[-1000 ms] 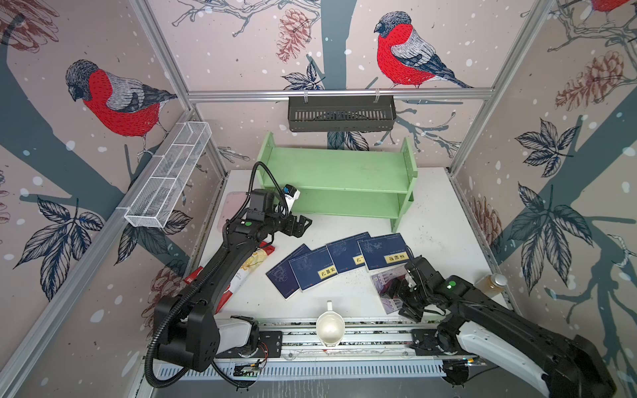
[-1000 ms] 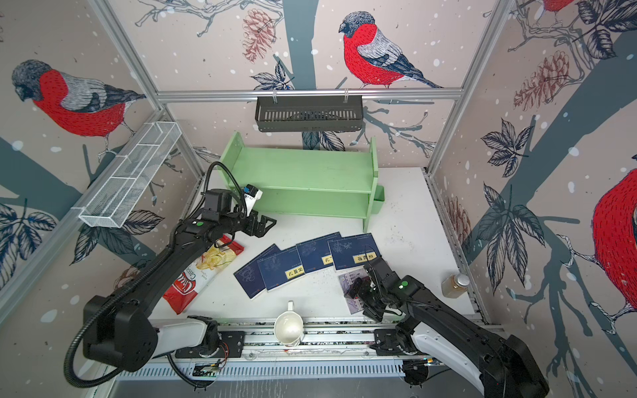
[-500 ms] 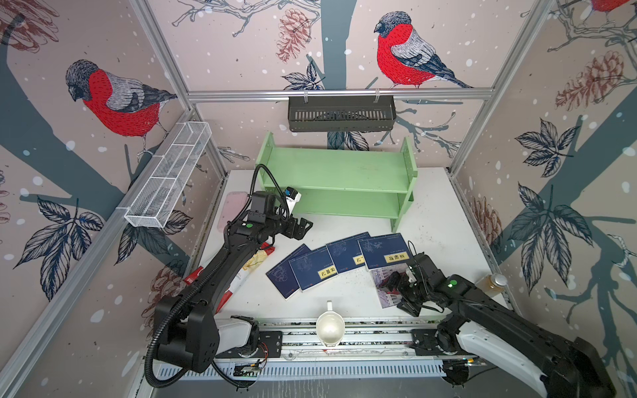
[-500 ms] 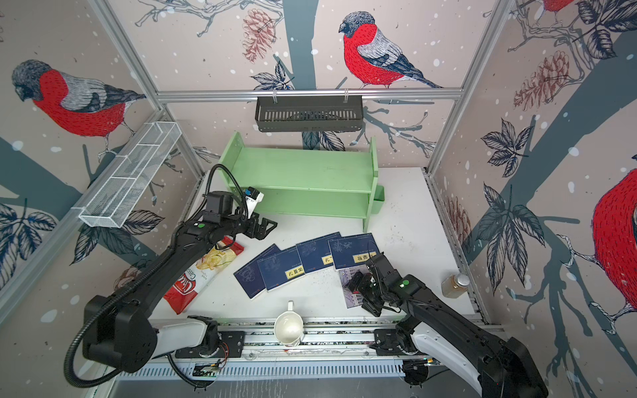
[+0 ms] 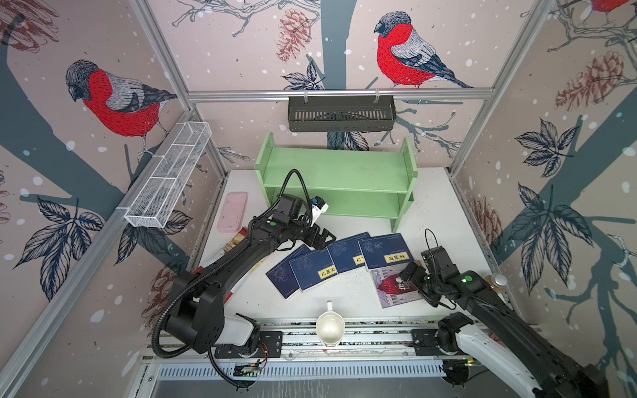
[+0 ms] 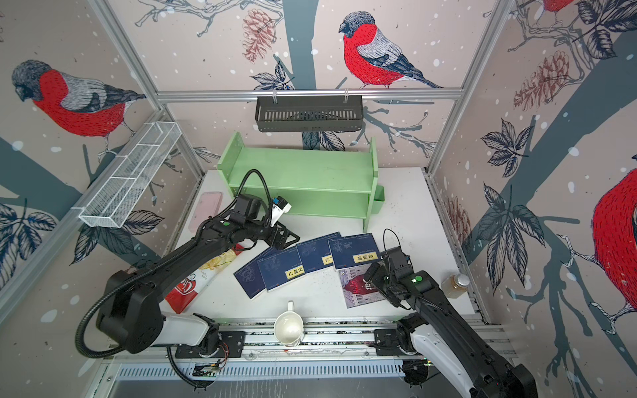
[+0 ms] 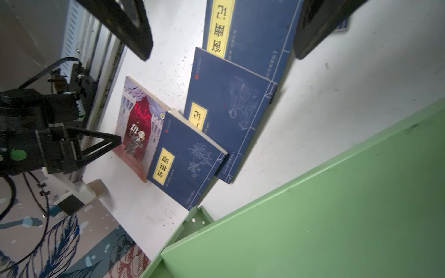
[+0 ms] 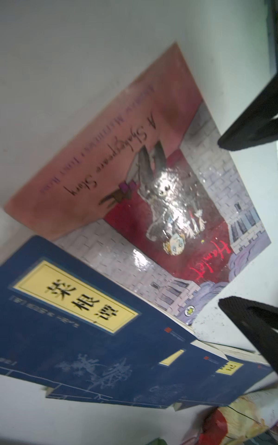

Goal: Stacking books/files
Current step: Move the book to the bottom-right of the table.

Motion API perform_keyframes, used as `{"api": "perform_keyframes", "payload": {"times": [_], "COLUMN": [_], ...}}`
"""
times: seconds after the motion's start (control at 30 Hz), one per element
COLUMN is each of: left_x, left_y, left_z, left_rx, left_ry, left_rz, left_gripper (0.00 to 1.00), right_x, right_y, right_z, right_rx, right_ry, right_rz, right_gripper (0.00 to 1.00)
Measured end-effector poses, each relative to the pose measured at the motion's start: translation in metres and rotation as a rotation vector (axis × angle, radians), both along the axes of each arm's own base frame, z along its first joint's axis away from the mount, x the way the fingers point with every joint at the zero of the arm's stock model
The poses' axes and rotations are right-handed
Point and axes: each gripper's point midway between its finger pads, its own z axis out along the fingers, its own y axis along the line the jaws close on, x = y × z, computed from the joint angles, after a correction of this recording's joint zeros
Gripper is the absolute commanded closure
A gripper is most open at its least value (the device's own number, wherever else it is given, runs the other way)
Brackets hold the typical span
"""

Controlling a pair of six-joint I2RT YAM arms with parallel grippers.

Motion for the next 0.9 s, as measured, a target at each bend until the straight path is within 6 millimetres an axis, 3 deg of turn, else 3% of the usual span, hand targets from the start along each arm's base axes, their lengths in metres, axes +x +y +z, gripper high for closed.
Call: {"api": "perform_keyframes", "payload": {"times": [0.27,0.47,0.6,0.77,0.9], "left_x": [-0.017,-0.036,-0.05,-0.074,-0.088], "left_y": [-0.05,-0.081,-0.094,-0.103,-0.113], "left_z": [-0.005,-0.017,-0.031,-0.057,-0.068], "left_rx": [-0.08,-0.111,-0.107,-0.079,-0.069], "left_ry": [0.148,0.244,0.308,0.394,0.431], "left_rz": [-0.076,-0.101,-0.113,-0.138,-0.151], "left_gripper": [0.11,0.13,0.15,0.2,0.2], "right_x": [-0.001,0.0,-0.009,-0.004,-0.005], "right_y": [-0.026,-0.031,-0.029,-0.035,-0.043], "right_z": [-0.012,-0.013,-0.022,-0.008,-0.013], "right_rx": [-0.062,-0.05,-0.031,-0.04,-0.068], "right_ry": [0.039,0.036,0.074,0.04,0.069], "right_rz": [-0.068,-0.084,-0.072,-0.08,-0.093], "right_gripper": [0.01,0.01,0.01,0.0,0.0]}}
